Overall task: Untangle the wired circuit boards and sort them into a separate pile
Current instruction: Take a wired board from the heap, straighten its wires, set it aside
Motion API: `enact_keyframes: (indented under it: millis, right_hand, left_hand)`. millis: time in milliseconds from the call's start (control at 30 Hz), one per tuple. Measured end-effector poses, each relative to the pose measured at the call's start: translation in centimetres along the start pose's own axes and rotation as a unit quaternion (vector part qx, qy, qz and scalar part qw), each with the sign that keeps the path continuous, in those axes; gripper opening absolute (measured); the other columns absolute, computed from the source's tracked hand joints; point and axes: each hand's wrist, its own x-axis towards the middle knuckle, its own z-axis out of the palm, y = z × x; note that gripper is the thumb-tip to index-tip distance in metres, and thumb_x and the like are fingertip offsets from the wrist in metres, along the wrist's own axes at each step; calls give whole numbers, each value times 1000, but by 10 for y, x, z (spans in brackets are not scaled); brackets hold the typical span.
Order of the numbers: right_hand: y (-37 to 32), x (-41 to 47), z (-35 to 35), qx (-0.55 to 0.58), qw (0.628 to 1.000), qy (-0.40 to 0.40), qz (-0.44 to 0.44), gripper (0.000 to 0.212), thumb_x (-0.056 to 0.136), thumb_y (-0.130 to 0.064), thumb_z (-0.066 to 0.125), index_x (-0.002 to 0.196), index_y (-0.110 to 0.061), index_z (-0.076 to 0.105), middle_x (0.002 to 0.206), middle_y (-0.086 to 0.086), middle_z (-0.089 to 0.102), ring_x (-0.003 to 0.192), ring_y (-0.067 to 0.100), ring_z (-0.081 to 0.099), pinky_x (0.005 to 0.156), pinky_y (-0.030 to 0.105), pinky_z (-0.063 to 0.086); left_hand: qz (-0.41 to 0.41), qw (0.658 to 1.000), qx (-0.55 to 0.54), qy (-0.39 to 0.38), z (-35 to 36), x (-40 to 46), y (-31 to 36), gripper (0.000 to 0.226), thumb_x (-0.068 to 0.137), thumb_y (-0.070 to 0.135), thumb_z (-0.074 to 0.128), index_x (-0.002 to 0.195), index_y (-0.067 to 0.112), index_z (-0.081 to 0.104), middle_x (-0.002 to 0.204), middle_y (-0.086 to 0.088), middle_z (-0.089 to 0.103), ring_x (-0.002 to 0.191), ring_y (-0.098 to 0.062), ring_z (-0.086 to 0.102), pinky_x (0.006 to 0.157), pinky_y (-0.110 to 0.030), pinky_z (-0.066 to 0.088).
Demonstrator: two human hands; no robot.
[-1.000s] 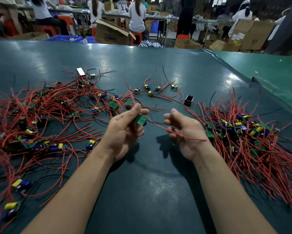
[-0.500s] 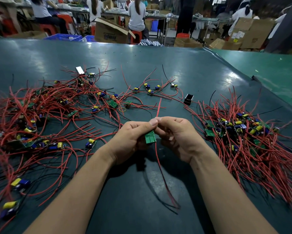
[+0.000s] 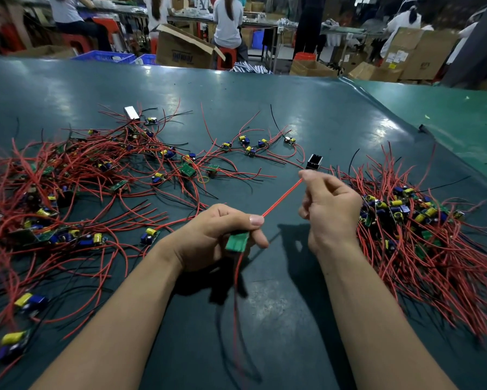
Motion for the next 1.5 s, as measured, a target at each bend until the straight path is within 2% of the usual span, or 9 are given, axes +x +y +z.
enact_keyframes:
  millis: [133,267,367,600,800,967,1267,1367,1500]
  right_hand:
    - [-2,9,-11,-8,999,39,-23,18,91,-7,65,75,-13,62,42,-12,45,36,4,38,35,15,29]
    - [15,-17,3,-307,919,-234,-81,8,89,-11,70,86,-18,72,66,-4,62,52,7,51,52,21,43]
    - [26,-33,16,-342,872,-336,-100,15,92,-15,67,100,-27,69,77,-6,63,55,8,52,57,21,44]
    - [18,-42,18,-93,953,-281,58,11,96,-13,59,92,-17,69,80,-4,69,51,8,55,37,22,42]
    - [17,-33,20,-48,991,-110,65,17,94,-17,64,79,-10,66,69,-1,64,41,6,47,36,17,32]
    - [9,-25,16,-35,994,-86,53,18,91,-17,68,78,-6,69,58,-5,63,40,5,46,36,17,32]
    - [-5,1,-9,74,987,141,33,24,101,-21,52,80,-12,62,62,1,56,36,5,42,36,18,34]
    - [-1,-16,2,-37,991,-65,110,19,96,-26,61,82,-13,60,64,2,58,37,7,48,34,16,36]
    - [7,-47,22,-118,922,-337,151,46,76,-57,59,62,-14,67,51,0,57,37,11,52,32,15,35]
  left_hand:
    - [38,994,-97,16,-3,-3,0,29,83,37,66,70,14,75,50,2,48,44,-8,38,49,-22,29]
    - [106,952,-259,123,-7,5,6,23,87,30,55,83,20,76,72,1,63,51,-6,45,43,-17,38]
    - [138,937,-256,194,-9,10,5,18,79,15,60,93,14,71,80,-1,69,58,-6,55,46,-14,45]
    - [208,937,-140,242,-5,17,-2,23,73,3,66,95,3,70,88,-10,75,78,-16,71,70,-20,56]
    - [212,942,-14,261,-4,19,-10,25,75,2,71,99,6,74,90,-11,74,77,-17,65,77,-24,55]
    - [234,932,-52,273,-8,19,-6,21,70,7,73,89,13,79,90,-7,76,77,-15,67,75,-21,54]
    - [270,884,-226,309,-17,13,6,22,74,-5,63,79,10,78,83,-3,76,76,-11,70,69,-17,55]
    - [255,863,-287,327,-17,11,9,21,80,-3,61,79,11,77,78,-1,74,71,-10,68,70,-18,55]
    - [171,947,-143,229,2,9,3,24,67,12,70,90,7,73,76,-6,71,69,-17,63,67,-28,52]
